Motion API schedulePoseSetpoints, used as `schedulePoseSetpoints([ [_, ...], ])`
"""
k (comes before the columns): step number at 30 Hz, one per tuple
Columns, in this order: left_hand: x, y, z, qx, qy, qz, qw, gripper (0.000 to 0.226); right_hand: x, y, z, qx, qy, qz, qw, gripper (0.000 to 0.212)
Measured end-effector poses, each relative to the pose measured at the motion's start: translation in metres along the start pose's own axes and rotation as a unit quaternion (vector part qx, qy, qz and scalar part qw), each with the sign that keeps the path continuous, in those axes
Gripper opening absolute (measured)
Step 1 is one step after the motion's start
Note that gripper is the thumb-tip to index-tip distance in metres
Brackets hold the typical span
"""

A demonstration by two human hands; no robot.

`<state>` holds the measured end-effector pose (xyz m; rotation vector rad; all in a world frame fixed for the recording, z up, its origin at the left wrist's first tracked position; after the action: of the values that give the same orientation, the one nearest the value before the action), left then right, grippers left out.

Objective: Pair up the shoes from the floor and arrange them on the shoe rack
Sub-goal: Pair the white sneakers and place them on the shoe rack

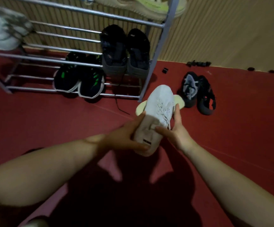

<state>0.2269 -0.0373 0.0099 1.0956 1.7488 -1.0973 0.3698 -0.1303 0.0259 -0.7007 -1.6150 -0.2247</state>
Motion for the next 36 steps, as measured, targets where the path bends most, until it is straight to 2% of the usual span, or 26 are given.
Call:
schedulePoseSetpoints([
  [2, 0.012, -0.016, -0.005, 0.005, -0.013, -0.031, 0.999, 0.115, -0.004, -0.003, 0.027, 0.069, 0.052, 0.005, 0.996, 0.107],
  [4, 0.027, -0.039, -0.013, -0.001, -0.013, -0.064, 0.998, 0.119, -0.015, -0.001, 0.057, 0.119, 0.043, 0.008, 0.992, 0.104],
  [7, 0.043, -0.081, -0.029, -0.025, -0.010, -0.112, 0.993, 0.126, -0.022, 0.000, 0.100, 0.174, 0.020, 0.008, 0.984, 0.089],
  [11, 0.053, -0.132, -0.051, -0.123, 0.013, -0.149, 0.981, 0.115, -0.007, -0.003, 0.156, 0.255, 0.051, -0.022, 0.965, 0.090],
  [16, 0.069, -0.184, -0.054, -0.222, -0.043, -0.173, 0.959, 0.113, 0.015, -0.013, 0.221, 0.353, 0.049, -0.060, 0.932, 0.090],
  [19, 0.076, -0.209, -0.052, -0.250, -0.083, -0.178, 0.948, 0.114, 0.015, -0.020, 0.245, 0.375, 0.030, -0.059, 0.925, 0.093],
  [24, 0.083, -0.224, -0.063, -0.269, -0.059, -0.167, 0.947, 0.114, 0.021, -0.026, 0.261, 0.371, 0.014, -0.063, 0.927, 0.103],
  [30, 0.076, -0.219, -0.071, -0.237, -0.037, -0.148, 0.959, 0.115, 0.031, -0.027, 0.251, 0.330, 0.019, -0.082, 0.940, 0.096],
  [33, 0.084, -0.226, -0.076, -0.213, -0.051, -0.154, 0.964, 0.100, 0.029, -0.027, 0.254, 0.322, 0.016, -0.065, 0.944, 0.103],
  [36, 0.109, -0.248, -0.099, -0.242, -0.012, -0.191, 0.951, 0.077, 0.028, -0.031, 0.263, 0.306, -0.001, -0.055, 0.950, 0.106],
])
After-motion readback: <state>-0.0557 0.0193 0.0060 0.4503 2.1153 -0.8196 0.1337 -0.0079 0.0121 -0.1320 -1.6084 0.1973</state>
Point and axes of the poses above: each hand's wrist, its own y-axis towards the middle knuckle, its own z-axis out of the palm, x = y × z, the point moved 6 cm from there along y, towards the middle knuckle, and after that the axes turned 1 degree about -x, right-handed, at the moved point
